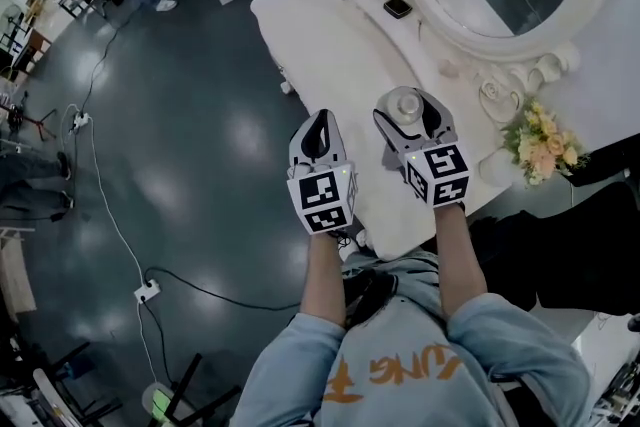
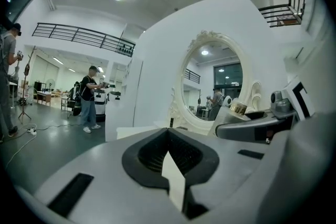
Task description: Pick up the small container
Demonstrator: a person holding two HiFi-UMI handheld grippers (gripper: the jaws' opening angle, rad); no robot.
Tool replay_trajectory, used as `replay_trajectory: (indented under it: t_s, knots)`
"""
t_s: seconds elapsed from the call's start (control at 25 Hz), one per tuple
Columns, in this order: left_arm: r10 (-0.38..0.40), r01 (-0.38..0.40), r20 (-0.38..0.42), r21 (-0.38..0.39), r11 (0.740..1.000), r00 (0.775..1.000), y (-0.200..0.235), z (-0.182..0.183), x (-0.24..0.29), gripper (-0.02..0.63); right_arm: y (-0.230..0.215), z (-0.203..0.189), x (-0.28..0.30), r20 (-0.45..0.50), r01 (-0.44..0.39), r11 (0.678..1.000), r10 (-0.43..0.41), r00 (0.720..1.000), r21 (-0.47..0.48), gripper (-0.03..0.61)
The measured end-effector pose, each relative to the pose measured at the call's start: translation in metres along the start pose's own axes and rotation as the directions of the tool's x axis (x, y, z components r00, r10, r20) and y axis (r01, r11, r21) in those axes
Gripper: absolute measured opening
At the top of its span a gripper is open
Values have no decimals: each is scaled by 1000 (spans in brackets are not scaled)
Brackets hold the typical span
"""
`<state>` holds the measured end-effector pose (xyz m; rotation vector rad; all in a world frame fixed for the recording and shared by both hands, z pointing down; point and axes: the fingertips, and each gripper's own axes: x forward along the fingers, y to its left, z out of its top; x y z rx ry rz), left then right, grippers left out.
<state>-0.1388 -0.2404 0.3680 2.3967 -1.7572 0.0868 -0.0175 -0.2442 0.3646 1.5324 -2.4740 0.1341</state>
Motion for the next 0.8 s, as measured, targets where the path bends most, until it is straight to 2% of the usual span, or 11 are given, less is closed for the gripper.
replay_trajectory:
  t_s: [0.36,0.8]
  knots:
    - [-21,21,22,13,1000,1000,-6,11,0,18,-4,9,-11,17,27,999,-27,999,-22,327]
    - [-28,28,22,6,1000,999,-5,8,6,18,-5,9,-8,11,33,999,-33,999,-42,327]
